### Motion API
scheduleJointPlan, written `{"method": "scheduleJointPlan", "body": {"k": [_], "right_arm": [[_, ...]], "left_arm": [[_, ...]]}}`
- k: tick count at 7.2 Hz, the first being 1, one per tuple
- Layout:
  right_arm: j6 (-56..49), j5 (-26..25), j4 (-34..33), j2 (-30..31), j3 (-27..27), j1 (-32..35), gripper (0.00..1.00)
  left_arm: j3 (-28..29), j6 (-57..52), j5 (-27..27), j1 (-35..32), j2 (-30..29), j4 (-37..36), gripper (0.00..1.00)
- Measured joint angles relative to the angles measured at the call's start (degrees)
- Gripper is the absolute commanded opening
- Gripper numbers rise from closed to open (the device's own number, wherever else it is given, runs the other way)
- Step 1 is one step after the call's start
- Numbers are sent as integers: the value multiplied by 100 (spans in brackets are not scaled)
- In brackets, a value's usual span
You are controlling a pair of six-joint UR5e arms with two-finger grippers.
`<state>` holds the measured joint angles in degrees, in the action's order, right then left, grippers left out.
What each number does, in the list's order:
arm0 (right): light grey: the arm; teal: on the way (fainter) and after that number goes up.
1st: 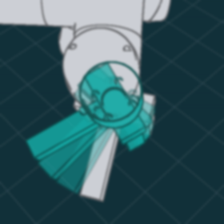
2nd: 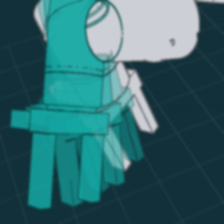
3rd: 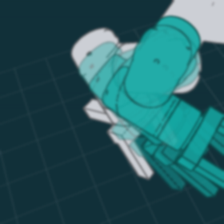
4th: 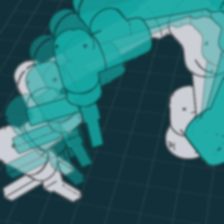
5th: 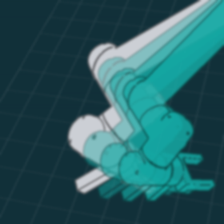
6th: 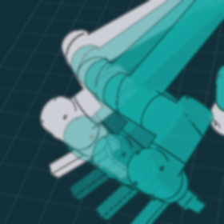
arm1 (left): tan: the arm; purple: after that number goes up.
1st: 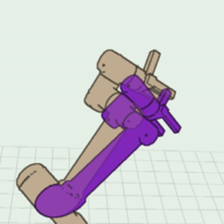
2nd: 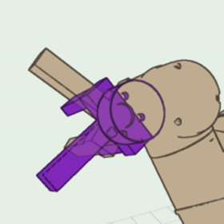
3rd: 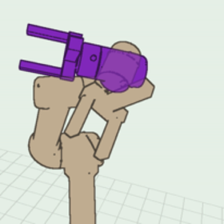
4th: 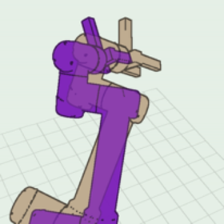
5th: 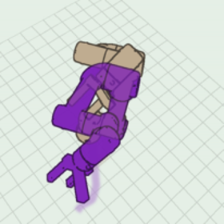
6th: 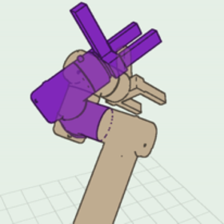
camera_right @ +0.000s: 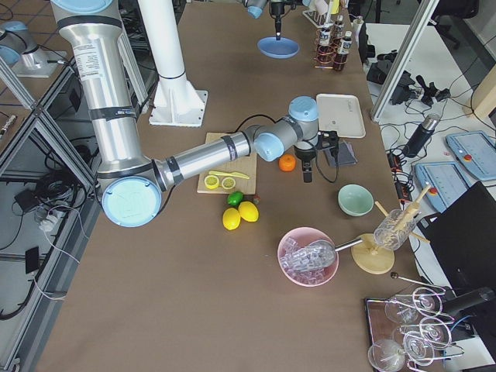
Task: Pick orange to plate
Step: 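Move the left gripper toward the blue plate while the right gripper nears the orange, then close the right gripper on the orange while the left gripper holds the plate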
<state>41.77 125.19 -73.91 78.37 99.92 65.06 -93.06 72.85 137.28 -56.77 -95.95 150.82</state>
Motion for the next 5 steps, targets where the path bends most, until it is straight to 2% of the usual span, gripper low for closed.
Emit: {"method": "scheduleJointPlan", "body": {"k": [1,3,5], "right_arm": [[98,-123,2,-136,-7,-278,100],[411,-378,-19,-467,-102,-839,100],[713,-752,-8,-903,-624,-1321,100]], "left_arm": [[-106,338,-526,475,-311,-197,0],[-333,578,-1553,1282,-977,-1128,0],[-437,605,-2220,1780,-1446,-1875,0]]}}
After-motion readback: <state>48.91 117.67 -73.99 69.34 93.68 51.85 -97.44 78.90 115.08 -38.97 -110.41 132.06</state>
